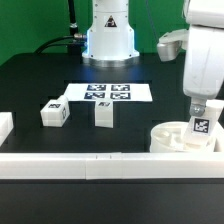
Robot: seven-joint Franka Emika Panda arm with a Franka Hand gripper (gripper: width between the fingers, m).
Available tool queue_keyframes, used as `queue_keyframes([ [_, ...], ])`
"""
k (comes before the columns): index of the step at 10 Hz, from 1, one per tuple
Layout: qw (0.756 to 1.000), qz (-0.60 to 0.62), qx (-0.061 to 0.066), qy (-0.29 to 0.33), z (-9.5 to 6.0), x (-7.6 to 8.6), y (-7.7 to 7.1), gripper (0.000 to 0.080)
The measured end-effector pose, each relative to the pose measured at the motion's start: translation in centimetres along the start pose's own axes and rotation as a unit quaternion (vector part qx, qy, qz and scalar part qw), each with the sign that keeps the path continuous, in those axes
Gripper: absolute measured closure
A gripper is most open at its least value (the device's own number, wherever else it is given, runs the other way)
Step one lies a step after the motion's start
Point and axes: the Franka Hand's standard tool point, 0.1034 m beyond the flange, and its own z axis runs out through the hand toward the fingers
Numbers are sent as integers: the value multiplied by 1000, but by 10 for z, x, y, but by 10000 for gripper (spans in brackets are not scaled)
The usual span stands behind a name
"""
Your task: Assemble stool
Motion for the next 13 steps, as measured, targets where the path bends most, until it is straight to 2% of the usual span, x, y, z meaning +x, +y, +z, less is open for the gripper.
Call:
queue_keyframes([
  [3,992,124,4,3,0,1,-1,459],
  [5,970,243,14,8,1,1,-2,459],
  [8,917,397,30,10,1,6,-8,459],
  [9,902,431,27,19,1,10,-7,459],
  [11,867,496,37,20,1,12,-9,459],
  [13,840,540,39,19,1,13,-9,459],
])
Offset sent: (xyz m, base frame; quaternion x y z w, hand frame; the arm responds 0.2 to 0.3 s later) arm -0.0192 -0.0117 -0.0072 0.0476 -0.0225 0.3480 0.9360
